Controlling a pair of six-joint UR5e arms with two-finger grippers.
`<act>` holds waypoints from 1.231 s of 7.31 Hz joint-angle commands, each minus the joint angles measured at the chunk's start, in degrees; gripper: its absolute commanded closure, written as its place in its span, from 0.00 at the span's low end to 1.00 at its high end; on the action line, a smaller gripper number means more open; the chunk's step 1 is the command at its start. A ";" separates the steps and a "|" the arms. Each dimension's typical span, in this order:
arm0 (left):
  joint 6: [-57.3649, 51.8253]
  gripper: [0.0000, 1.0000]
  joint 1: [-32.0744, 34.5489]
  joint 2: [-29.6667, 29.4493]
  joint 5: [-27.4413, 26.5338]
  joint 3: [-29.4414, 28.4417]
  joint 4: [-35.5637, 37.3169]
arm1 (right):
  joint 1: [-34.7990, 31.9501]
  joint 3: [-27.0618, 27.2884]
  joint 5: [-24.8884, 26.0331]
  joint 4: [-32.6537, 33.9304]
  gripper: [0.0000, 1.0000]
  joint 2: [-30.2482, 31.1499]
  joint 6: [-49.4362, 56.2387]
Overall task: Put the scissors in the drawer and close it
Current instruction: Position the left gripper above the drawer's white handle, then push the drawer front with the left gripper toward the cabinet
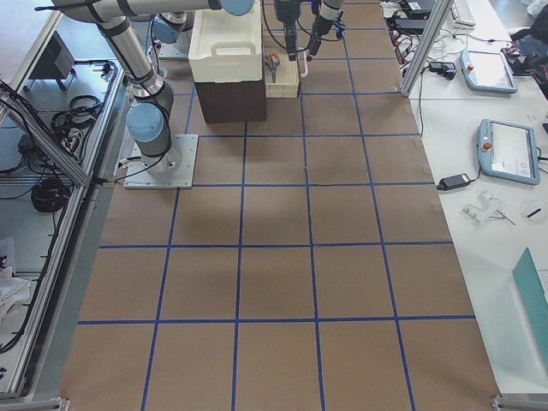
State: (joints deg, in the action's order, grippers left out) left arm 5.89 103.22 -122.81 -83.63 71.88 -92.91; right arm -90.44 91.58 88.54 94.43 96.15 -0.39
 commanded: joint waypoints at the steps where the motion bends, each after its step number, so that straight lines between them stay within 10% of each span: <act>1: 0.00 0.00 0.05 0.38 0.05 0.36 -1.57 | 0.00 0.00 0.05 -0.04 0.00 0.00 0.04; 9: 0.00 0.00 0.05 2.84 -0.04 3.97 -8.51 | 0.09 0.00 -0.38 0.05 0.00 -0.09 -0.05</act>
State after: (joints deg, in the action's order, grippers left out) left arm 5.89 103.27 -120.01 -83.70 75.46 -100.14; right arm -90.39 91.58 88.22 94.48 96.11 -0.44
